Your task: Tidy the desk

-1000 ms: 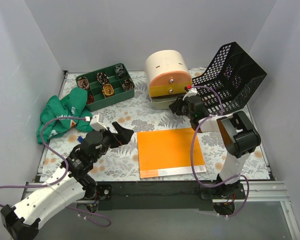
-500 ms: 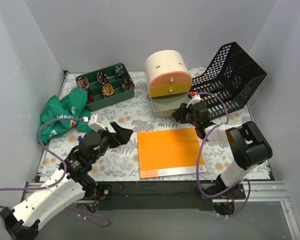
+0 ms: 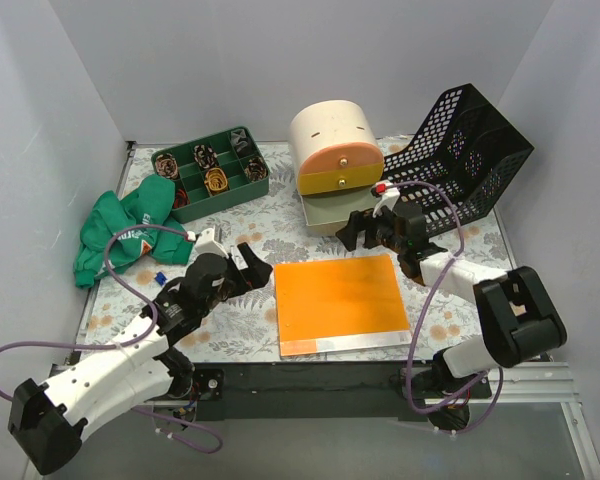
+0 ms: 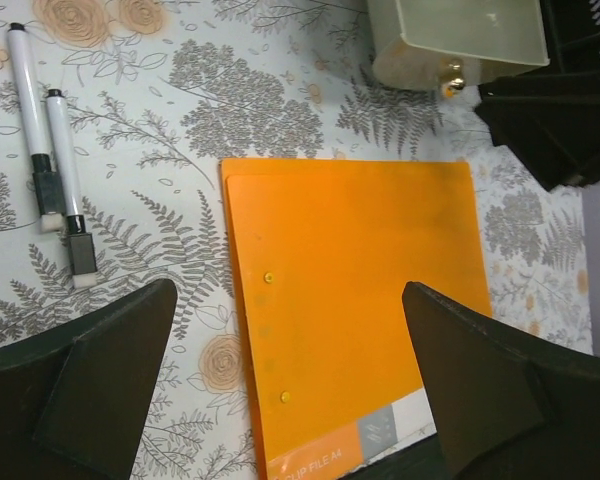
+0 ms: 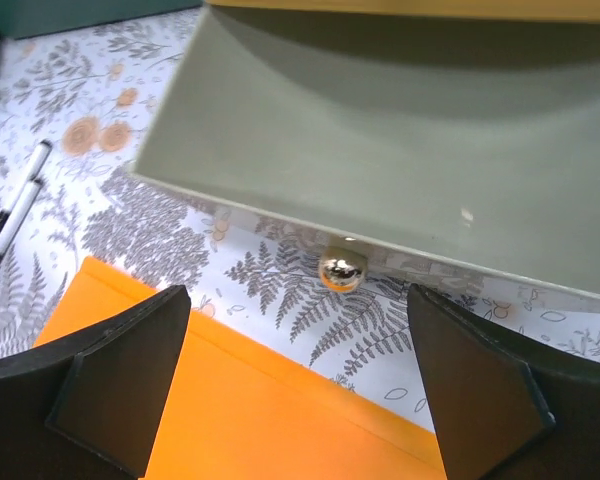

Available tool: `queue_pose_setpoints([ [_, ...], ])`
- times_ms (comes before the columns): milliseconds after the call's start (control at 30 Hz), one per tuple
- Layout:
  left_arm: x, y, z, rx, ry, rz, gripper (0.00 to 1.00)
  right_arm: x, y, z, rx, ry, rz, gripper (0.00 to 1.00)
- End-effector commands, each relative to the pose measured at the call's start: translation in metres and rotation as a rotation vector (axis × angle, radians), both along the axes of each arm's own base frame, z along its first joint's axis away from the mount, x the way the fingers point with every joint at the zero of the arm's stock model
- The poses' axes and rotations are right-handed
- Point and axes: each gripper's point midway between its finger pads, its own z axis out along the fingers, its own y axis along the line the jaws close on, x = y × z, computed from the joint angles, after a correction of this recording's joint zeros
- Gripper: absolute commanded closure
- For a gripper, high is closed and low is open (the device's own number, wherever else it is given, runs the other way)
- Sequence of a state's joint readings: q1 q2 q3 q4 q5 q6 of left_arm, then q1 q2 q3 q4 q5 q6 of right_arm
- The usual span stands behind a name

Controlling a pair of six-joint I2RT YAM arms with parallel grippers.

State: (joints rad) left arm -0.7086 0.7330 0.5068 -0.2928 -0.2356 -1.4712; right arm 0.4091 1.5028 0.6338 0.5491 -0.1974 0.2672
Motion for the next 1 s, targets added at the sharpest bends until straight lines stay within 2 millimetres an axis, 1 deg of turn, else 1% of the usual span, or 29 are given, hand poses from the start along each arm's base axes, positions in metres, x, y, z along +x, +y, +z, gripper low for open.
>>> queue_pose_setpoints([
  [0, 0.013, 0.013, -0.001, 0.043, 0.012, 0.095, 0.02, -0.020, 0.004, 0.034, -0.113, -0.134, 0.213, 0.02],
  [33, 0.014, 0.016, -0.007, 0.056, 0.027, 0.113, 0.02, -0.019, 0.011, 0.054, -0.112, -0.162, 0.262, 0.02],
  [67, 0.015, 0.020, -0.017, 0.076, 0.060, 0.132, 0.02, -0.041, 0.014, 0.047, -0.178, -0.144, 0.415, 0.01],
  [133, 0.018, 0.030, -0.032, 0.097, 0.103, 0.167, 0.02, -0.054, 0.016, 0.055, -0.207, -0.147, 0.513, 0.01],
  [167, 0.019, 0.033, -0.041, 0.114, 0.130, 0.177, 0.03, -0.061, 0.014, 0.064, -0.220, -0.148, 0.537, 0.02],
  [200, 0.022, 0.038, -0.046, 0.115, 0.144, 0.191, 0.07, -0.062, 0.011, 0.070, -0.255, -0.196, 0.562, 0.02],
  [233, 0.025, 0.042, -0.049, 0.128, 0.153, 0.200, 0.09, -0.063, 0.007, 0.084, -0.271, -0.243, 0.547, 0.02],
  [267, 0.030, 0.050, -0.055, 0.151, 0.174, 0.222, 0.10, -0.057, -0.001, 0.087, -0.308, -0.263, 0.496, 0.02],
  [300, 0.033, 0.052, -0.056, 0.163, 0.187, 0.220, 0.13, -0.054, -0.007, 0.091, -0.315, -0.260, 0.441, 0.01],
  [333, 0.040, 0.052, -0.049, 0.167, 0.179, 0.222, 0.18, -0.048, -0.016, 0.100, -0.316, -0.270, 0.348, 0.01],
  [367, 0.043, 0.053, -0.048, 0.179, 0.187, 0.224, 0.19, -0.044, -0.022, 0.101, -0.322, -0.269, 0.315, 0.01],
  [400, 0.046, 0.057, -0.056, 0.214, 0.212, 0.222, 0.22, -0.045, -0.031, 0.100, -0.312, -0.265, 0.338, 0.01],
  [467, 0.054, 0.058, -0.058, 0.243, 0.223, 0.224, 0.25, -0.057, -0.030, 0.109, -0.257, -0.296, 0.425, 0.02],
  [500, 0.059, 0.065, -0.068, 0.273, 0.250, 0.235, 0.30, -0.063, -0.029, 0.108, -0.251, -0.295, 0.446, 0.02],
  [533, 0.061, 0.067, -0.073, 0.275, 0.266, 0.235, 0.34, -0.068, -0.030, 0.115, -0.255, -0.335, 0.461, 0.03],
  [567, 0.067, 0.075, -0.077, 0.270, 0.273, 0.257, 0.40, -0.071, -0.029, 0.117, -0.250, -0.346, 0.470, 0.03],
  [600, 0.070, 0.077, -0.080, 0.267, 0.280, 0.256, 0.46, -0.074, -0.031, 0.114, -0.253, -0.346, 0.470, 0.03],
  [633, 0.072, 0.080, -0.088, 0.278, 0.303, 0.255, 0.51, -0.076, -0.033, 0.119, -0.257, -0.368, 0.465, 0.03],
  [667, 0.075, 0.082, -0.090, 0.268, 0.313, 0.260, 0.58, -0.075, -0.036, 0.119, -0.263, -0.371, 0.454, 0.04],
  [700, 0.079, 0.082, -0.089, 0.267, 0.316, 0.261, 0.60, -0.076, -0.036, 0.120, -0.260, -0.377, 0.453, 0.04],
  [733, 0.080, 0.083, -0.093, 0.276, 0.327, 0.262, 0.61, -0.076, -0.037, 0.119, -0.260, -0.377, 0.453, 0.05],
  [800, 0.086, 0.083, -0.091, 0.282, 0.324, 0.266, 0.66, -0.077, -0.035, 0.120, -0.250, -0.377, 0.464, 0.07],
  [867, 0.089, 0.083, -0.095, 0.295, 0.332, 0.263, 0.67, -0.079, -0.034, 0.121, -0.240, -0.378, 0.474, 0.08],
  [933, 0.093, 0.081, -0.095, 0.297, 0.336, 0.257, 0.67, -0.082, -0.033, 0.125, -0.233, -0.387, 0.481, 0.08],
  [967, 0.093, 0.081, -0.099, 0.303, 0.348, 0.253, 0.68, -0.082, -0.033, 0.126, -0.230, -0.391, 0.483, 0.08],
])
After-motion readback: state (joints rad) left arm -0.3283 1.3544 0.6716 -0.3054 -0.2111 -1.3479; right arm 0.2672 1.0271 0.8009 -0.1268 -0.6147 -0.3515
